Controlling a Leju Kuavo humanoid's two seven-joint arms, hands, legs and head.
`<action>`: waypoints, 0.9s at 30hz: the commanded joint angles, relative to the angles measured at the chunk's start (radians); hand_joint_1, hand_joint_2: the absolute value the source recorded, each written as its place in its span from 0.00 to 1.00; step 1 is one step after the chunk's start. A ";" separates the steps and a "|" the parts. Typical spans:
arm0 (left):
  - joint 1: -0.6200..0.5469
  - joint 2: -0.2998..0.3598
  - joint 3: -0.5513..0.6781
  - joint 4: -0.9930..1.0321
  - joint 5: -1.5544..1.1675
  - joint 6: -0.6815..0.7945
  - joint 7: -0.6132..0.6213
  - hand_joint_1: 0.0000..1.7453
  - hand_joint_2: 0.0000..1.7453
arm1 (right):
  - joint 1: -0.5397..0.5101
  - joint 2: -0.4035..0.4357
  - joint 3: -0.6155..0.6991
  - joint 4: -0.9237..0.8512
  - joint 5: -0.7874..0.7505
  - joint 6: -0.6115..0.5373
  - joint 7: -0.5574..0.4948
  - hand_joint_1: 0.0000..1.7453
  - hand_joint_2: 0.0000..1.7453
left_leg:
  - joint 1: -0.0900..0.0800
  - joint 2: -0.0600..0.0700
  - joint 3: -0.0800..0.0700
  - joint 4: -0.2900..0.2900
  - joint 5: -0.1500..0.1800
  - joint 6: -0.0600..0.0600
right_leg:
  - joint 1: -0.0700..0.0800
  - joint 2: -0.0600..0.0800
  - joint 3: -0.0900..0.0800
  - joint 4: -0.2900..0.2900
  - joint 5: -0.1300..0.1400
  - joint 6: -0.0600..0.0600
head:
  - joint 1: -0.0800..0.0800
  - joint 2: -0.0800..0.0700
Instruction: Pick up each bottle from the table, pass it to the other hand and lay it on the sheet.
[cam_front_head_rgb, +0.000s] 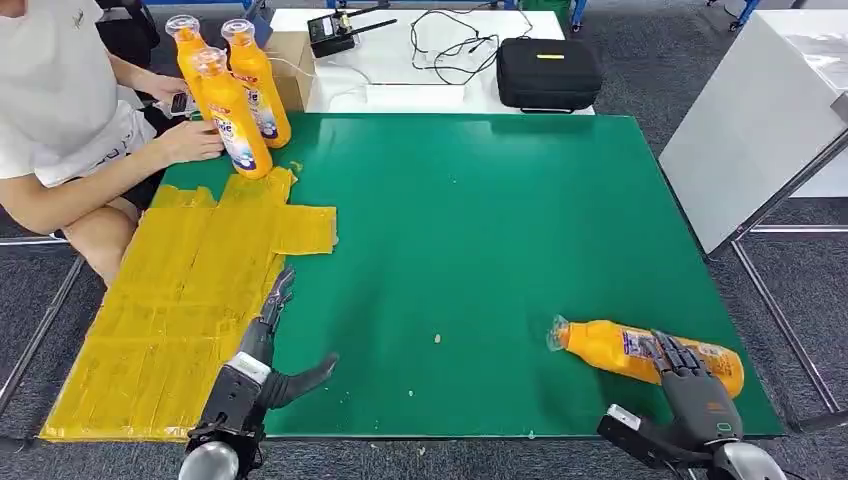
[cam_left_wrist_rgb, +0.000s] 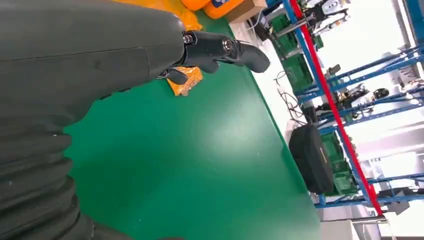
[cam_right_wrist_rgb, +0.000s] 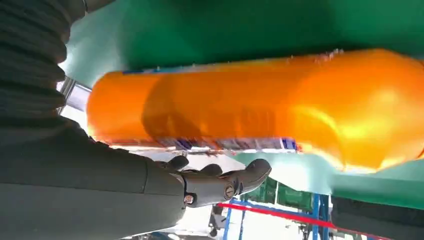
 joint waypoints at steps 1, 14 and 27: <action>-0.022 -0.007 0.016 0.054 0.000 -0.006 0.002 0.00 1.00 | -0.021 0.051 -0.032 0.059 0.048 -0.046 0.018 0.00 1.00 | 0.001 0.002 0.004 -0.001 -0.002 -0.002 | 0.001 0.000 0.005 -0.002 -0.001 -0.001 | 0.000 0.000; -0.024 -0.013 0.015 0.059 -0.005 -0.011 0.012 0.00 1.00 | -0.048 0.049 -0.059 0.117 0.159 -0.037 0.109 0.00 1.00 | 0.001 0.002 0.003 -0.001 -0.002 -0.002 | 0.001 0.000 0.004 -0.002 -0.001 -0.001 | 0.000 0.000; -0.041 -0.009 0.005 0.091 0.004 -0.028 0.019 0.00 1.00 | -0.162 0.054 -0.132 0.337 0.198 -0.080 0.100 0.00 1.00 | 0.001 0.002 0.003 -0.001 -0.001 -0.002 | 0.002 0.001 0.004 -0.003 0.000 -0.001 | 0.000 0.000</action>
